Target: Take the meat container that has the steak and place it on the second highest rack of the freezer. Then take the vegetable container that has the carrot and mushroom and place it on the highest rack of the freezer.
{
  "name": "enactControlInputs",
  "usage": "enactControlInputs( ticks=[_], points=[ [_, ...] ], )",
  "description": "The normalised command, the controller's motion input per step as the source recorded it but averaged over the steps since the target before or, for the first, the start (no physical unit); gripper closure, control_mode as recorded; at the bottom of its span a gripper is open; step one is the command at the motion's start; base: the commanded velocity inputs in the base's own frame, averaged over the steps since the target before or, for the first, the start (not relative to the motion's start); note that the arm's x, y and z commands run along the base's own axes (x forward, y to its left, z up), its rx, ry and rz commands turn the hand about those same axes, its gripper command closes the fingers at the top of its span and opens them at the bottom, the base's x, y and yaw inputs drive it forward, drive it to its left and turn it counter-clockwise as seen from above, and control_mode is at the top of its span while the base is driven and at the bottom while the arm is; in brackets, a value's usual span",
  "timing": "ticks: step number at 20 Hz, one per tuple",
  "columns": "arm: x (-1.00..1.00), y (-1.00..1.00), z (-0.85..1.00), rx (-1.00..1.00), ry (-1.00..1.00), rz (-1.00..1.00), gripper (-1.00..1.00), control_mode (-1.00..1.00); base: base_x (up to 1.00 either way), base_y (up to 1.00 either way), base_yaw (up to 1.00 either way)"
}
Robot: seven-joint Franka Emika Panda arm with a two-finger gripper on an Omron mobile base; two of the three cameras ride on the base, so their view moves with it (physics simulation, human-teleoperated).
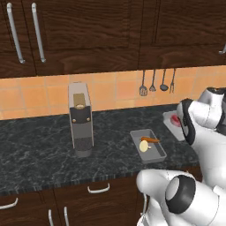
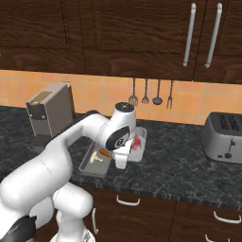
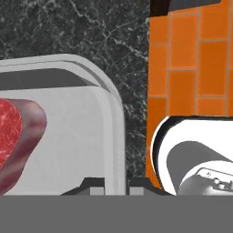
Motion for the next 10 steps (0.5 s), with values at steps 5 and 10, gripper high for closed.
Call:
enactControlInputs(
  ticks=[5, 10],
  points=[
    [-0.12, 0.92, 0.15, -0.05, 0.00, -0.30, 1.00, -1.00, 0.00, 0.00, 0.00],
    [-0.28, 0.78, 0.19, 0.00, 0.00, -0.20, 1.00, -1.00, 0.00, 0.00, 0.00]
  ],
)
